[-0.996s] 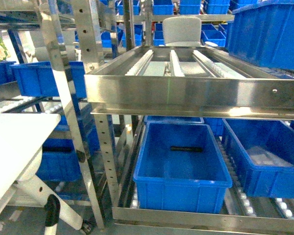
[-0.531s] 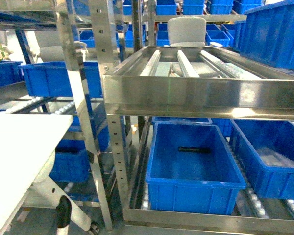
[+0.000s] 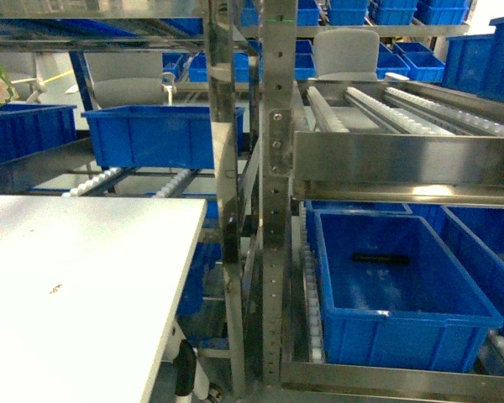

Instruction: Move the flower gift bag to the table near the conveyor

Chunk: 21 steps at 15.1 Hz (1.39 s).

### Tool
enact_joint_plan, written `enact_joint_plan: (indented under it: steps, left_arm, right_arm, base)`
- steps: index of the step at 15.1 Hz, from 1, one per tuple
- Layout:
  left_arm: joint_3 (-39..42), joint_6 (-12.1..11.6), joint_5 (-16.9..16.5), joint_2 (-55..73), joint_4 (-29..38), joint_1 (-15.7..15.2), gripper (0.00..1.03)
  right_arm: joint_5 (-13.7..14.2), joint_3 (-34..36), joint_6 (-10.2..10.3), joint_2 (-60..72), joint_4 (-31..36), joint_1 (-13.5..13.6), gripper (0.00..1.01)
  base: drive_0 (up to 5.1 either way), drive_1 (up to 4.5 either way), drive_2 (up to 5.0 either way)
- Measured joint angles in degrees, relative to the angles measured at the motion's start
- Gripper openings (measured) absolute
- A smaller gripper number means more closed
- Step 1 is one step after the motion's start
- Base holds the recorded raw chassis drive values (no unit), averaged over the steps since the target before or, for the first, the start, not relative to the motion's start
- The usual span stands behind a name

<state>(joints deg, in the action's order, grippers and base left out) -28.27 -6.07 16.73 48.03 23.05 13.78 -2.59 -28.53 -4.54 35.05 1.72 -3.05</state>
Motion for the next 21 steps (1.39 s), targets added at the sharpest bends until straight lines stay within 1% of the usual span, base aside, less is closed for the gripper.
enact_joint_plan:
  steps: [8,15,17,21]
  left_arm:
    - [0.0,0.0,0.0,0.0,0.0,-0.1,0.02]
    - [0.0,0.0,0.0,0.0,0.0,0.0,0.02]
    - [0.0,0.0,0.0,0.0,0.0,0.0,0.02]
    - [0.0,0.0,0.0,0.1,0.0,0.0,0.02]
  right_arm:
    - [0.0,0.0,0.0,0.0,0.0,0.0,0.03]
    - [0.0,0.0,0.0,0.0,-0.1,0.0,0.03]
    - [0.0,0.0,0.0,0.1,0.0,0.0,0.03]
    - [0.0,0.0,0.0,0.1,-0.1,0.0,0.03]
  base:
    - [-4.9,2.51,2.5]
    - [-4.5,4.04,0.7]
    - [-4.8,2.63,2.6]
    - [-4.1,0.26,4.5]
